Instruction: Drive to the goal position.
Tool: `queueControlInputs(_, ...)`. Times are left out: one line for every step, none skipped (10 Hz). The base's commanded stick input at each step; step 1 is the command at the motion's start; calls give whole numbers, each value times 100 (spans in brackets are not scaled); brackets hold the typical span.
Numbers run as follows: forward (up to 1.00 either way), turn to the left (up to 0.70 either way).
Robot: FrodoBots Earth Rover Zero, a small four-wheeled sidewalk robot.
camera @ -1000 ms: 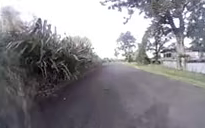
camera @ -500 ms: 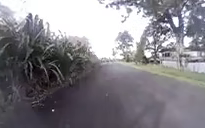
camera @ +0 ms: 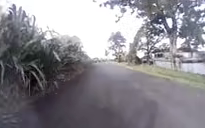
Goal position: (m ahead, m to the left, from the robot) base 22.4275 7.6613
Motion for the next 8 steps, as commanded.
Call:
queueControlInputs(85, 0)
queueControlInputs(85, 0)
queueControlInputs(85, 0)
queueControlInputs(85, 0)
queueControlInputs(85, 0)
queueControlInputs(85, 0)
queueControlInputs(85, 0)
queueControlInputs(85, 0)
